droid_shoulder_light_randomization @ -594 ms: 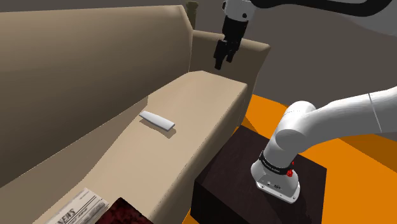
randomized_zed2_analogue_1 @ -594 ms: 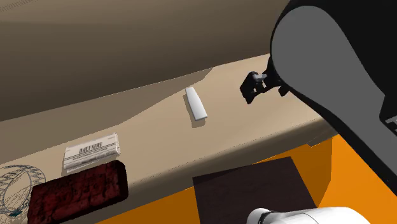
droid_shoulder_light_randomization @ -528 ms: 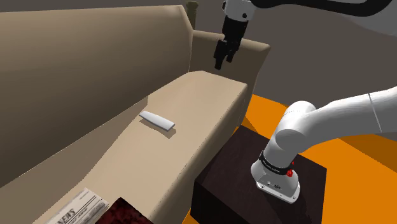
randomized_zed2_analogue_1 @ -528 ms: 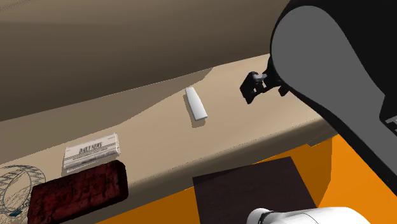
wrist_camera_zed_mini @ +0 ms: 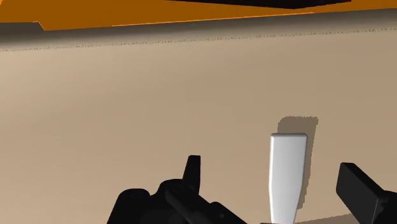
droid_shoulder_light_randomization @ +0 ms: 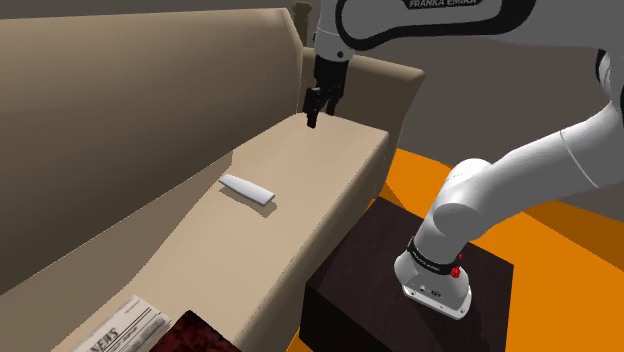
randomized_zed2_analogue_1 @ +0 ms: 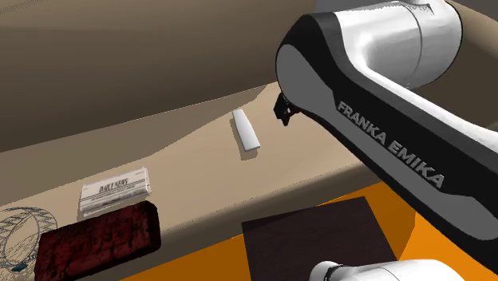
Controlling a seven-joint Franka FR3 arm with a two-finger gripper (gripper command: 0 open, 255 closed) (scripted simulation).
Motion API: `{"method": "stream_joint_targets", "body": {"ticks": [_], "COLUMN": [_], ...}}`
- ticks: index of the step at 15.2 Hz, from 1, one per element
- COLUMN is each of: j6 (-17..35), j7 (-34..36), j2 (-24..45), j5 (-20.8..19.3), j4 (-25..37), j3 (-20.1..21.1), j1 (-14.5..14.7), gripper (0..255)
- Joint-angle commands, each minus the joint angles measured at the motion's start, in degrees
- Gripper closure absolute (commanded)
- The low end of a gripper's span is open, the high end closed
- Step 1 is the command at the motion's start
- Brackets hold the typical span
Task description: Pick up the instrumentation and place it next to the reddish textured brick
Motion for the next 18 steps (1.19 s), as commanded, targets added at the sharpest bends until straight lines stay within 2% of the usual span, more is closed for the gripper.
{"method": "stream_joint_targets", "body": {"ticks": [1, 9, 18], "j6": [2.9, 13.7, 21.8], "j7": [0.7, 3.7, 8.3], "j2": [3.0, 19.1, 39.1], "j5": [0.2, -1.0, -5.6], "j4": [-0.3, 3.2, 12.6], "j3": [0.9, 4.2, 6.6], "j1": [0.2, 0.3, 1.1], "gripper": [0, 0, 0]}}
